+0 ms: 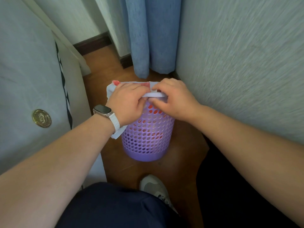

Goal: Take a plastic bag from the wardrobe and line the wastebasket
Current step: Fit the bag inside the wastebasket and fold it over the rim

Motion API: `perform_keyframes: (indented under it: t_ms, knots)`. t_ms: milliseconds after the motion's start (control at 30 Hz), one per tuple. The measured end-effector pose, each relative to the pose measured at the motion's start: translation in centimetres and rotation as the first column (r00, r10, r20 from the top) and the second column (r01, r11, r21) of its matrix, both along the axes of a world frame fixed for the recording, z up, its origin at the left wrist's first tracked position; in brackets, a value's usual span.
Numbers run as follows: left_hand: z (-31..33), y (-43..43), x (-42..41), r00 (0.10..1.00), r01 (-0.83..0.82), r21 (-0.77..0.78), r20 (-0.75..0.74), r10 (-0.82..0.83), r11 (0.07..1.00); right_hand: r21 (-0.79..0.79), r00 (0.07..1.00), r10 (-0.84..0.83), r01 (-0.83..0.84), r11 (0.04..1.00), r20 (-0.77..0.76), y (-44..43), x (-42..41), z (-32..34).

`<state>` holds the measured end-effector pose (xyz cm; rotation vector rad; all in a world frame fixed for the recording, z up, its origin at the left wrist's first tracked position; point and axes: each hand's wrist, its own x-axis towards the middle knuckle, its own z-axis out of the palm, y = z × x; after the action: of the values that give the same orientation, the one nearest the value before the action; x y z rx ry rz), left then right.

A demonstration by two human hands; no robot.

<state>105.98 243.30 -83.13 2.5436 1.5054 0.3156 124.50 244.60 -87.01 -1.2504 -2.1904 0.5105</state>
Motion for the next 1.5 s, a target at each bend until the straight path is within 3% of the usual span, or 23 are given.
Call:
perform_keyframes:
  t_ms: [267, 400, 800, 1067, 1267, 1500]
  knots:
    - [-0.4, 0.0, -0.7, 0.984, -0.153, -0.012, 0.085, 0.153, 0.988, -0.182, 0.999, 0.047, -0.047, 0.982, -0.004, 1.4, 2.5, -0.9]
    - [-0.4, 0.0, -0.9, 0.971, -0.205, -0.038, 0.12, 0.208, 0.978, -0.107, 0.996, 0.078, -0.074, 0.992, 0.036, 1.4, 1.7, -0.9]
    - [0.9, 0.2, 0.4, 0.995, 0.081, 0.062, -0.056, -0.078, 0.995, 0.132, 0.996, -0.049, 0.039, 0.99, 0.078, -0.1, -0.2, -0.9]
    - [0.3, 0.3, 0.2, 0.993, 0.032, 0.044, -0.119, -0.027, 0.999, 0.037, 0.999, 0.045, -0.046, 0.998, 0.029, 0.3, 0.6, -0.4]
    - [-0.3, 0.4, -0.5, 0.985, -0.169, 0.037, 0.022, 0.168, 0.985, -0.03, 1.0, 0.017, -0.016, 0.999, 0.022, 1.4, 2.8, -0.7]
    - [-0.2, 0.4, -0.4, 0.98, -0.157, -0.018, 0.122, 0.158, 0.987, 0.027, 0.997, -0.038, 0.036, 0.999, 0.074, 1.2, 1.5, -0.6]
